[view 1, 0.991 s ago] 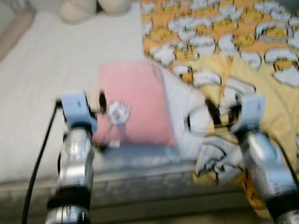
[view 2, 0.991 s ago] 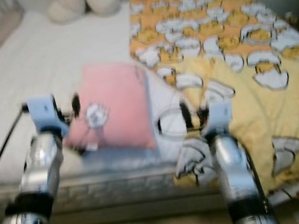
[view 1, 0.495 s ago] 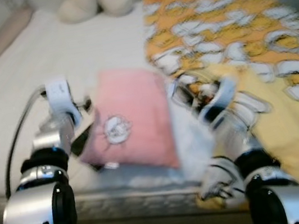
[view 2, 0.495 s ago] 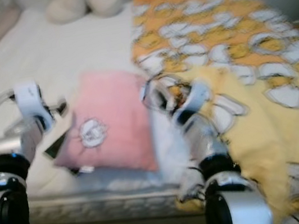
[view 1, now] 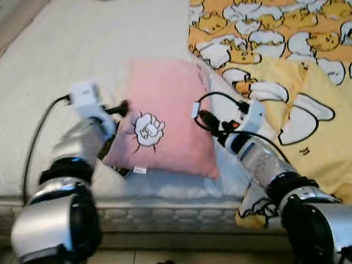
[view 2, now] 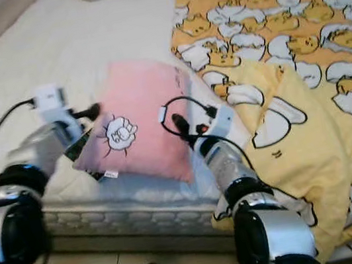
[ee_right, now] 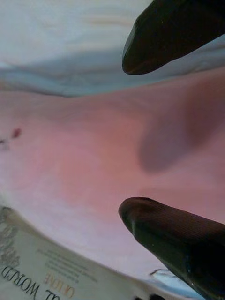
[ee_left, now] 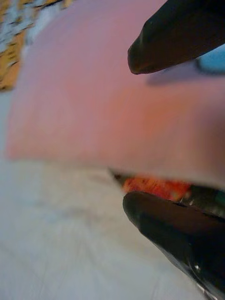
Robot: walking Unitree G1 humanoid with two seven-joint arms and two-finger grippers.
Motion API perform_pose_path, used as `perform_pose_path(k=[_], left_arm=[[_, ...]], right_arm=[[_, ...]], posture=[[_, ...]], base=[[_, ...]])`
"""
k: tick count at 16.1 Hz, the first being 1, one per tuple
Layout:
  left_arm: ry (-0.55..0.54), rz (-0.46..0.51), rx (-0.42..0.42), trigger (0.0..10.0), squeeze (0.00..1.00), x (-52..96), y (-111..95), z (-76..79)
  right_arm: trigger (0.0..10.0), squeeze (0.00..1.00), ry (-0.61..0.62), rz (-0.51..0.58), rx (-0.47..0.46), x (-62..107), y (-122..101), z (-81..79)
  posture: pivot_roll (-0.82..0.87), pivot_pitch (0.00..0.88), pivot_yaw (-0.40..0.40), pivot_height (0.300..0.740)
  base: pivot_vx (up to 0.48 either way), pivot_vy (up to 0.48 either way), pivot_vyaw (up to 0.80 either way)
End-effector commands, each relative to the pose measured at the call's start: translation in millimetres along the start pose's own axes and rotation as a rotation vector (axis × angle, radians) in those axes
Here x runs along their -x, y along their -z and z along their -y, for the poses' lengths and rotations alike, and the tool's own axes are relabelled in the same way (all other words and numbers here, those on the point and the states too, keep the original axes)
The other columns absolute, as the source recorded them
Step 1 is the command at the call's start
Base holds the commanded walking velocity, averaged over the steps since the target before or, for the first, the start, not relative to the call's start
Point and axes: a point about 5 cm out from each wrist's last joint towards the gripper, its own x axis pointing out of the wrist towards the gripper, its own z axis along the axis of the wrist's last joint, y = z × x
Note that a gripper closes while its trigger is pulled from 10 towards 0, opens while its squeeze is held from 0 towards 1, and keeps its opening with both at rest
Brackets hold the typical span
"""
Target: Clean up the room
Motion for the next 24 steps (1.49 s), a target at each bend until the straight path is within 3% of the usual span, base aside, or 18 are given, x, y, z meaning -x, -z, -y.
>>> perform_pose_path(k=[1,4,6,7,10,13,16,17,18,24], left_arm=[[0.009,-0.057,-0.047,10.0,0.00,-1.7,9.2,5.4],[0.015,-0.160,-0.064,10.0,0.00,-4.5,42.9,22.8],[-0.014,-0.211,-0.109,10.0,0.00,-4.1,62.9,29.6],[-0.054,-0.182,-0.112,0.0,0.00,-4.6,62.6,29.7],[-0.062,-0.132,-0.069,0.0,0.00,-5.8,55.2,30.2],[-0.064,-0.158,-0.045,0.0,0.00,-3.5,62.6,23.8],[-0.044,-0.178,-0.096,0.0,0.00,-1.8,71.4,22.7],[-0.006,-0.173,-0.160,0.0,0.00,-1.9,73.6,26.4],[0.000,-0.190,-0.171,0.0,0.00,-1.4,80.5,30.1],[-0.004,-0.200,-0.152,0.0,0.00,-0.7,86.1,31.8]], right_arm=[[10.0,0.00,0.003,0.009,-0.011,-1.6,-1.5,-2.0],[10.0,0.00,0.031,0.006,-0.081,-2.1,5.4,-2.2],[10.0,0.00,0.035,-0.004,-0.071,-2.9,10.5,-5.2],[0.0,0.00,0.043,-0.027,-0.039,-2.6,15.2,-5.5],[0.0,0.00,0.030,-0.047,-0.054,-3.6,19.1,-9.1],[0.0,0.00,0.017,-0.062,-0.074,-2.5,24.2,-9.2],[0.0,0.00,0.016,-0.098,-0.043,-0.4,30.6,-6.8],[0.0,0.00,0.051,-0.126,0.045,0.8,32.3,-3.0],[0.0,0.00,0.064,-0.144,0.072,1.7,34.1,-1.1],[0.0,0.00,0.124,-0.213,0.048,8.8,47.2,10.2]], posture=[[0.16,0.191,0.018,0.740],[0.17,0.192,0.023,0.740],[0.15,0.190,0.028,0.740],[0.14,0.187,0.027,0.740],[0.12,0.189,0.029,0.740],[0.13,0.191,0.027,0.740],[0.13,0.184,0.027,0.740],[0.13,0.185,0.022,0.740],[0.13,0.187,0.013,0.740],[0.12,0.158,0.005,0.740]], base=[[0.000,0.000,0.00],[0.000,0.000,0.00],[0.000,0.000,0.00],[0.000,0.000,0.00],[0.000,0.000,0.00],[0.000,0.000,0.00],[0.000,0.000,0.00],[0.000,0.000,0.00],[0.000,0.000,0.00],[0.000,0.000,0.00]])
